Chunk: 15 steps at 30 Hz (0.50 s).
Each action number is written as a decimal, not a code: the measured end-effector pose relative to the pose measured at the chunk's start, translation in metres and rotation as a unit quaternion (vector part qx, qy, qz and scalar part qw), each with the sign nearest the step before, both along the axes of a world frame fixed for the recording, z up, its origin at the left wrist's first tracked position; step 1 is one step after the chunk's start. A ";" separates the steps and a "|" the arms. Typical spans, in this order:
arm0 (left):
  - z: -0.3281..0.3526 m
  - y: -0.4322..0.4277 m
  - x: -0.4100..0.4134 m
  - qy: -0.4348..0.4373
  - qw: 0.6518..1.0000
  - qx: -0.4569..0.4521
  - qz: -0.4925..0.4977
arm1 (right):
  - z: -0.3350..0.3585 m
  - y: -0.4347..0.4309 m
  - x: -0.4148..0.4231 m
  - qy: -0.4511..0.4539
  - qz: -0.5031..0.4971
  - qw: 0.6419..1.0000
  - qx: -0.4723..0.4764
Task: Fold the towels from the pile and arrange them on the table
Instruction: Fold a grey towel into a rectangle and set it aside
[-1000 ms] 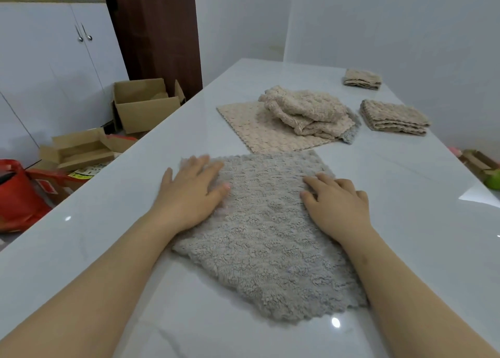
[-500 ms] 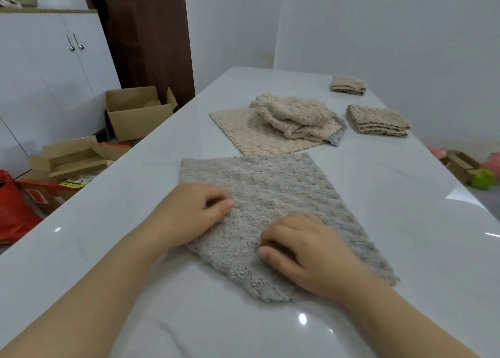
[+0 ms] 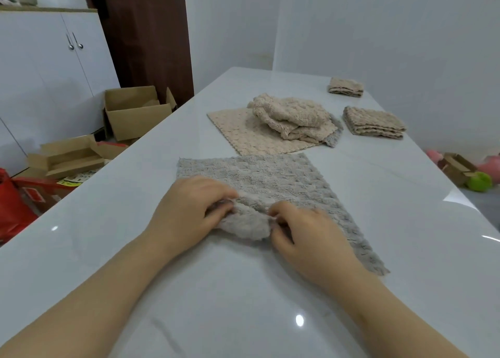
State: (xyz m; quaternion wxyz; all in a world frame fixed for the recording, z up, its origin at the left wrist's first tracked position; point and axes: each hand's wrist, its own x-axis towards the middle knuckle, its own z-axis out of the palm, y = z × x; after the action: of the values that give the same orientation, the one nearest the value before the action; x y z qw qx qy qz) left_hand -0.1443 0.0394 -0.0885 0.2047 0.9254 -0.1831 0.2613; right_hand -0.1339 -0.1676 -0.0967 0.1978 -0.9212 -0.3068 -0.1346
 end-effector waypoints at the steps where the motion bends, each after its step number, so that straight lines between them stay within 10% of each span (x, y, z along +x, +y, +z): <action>1: 0.002 -0.006 -0.004 -0.018 1.000 -0.001 -0.013 | -0.003 0.000 0.002 -0.001 -0.023 1.000 0.008; 7: -0.012 -0.039 -0.004 0.101 0.982 0.159 -0.010 | -0.004 -0.002 0.011 0.116 -0.083 0.978 0.151; 15: -0.001 -0.021 -0.007 0.119 0.991 -0.053 0.044 | 0.011 -0.013 0.005 0.138 -0.015 0.990 0.010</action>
State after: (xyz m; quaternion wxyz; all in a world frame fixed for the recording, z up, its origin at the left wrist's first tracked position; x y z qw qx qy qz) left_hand -0.1514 0.0182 -0.0897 0.2621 0.9448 -0.1023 0.1678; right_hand -0.1293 -0.1805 -0.0856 0.2455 -0.9333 -0.2616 -0.0117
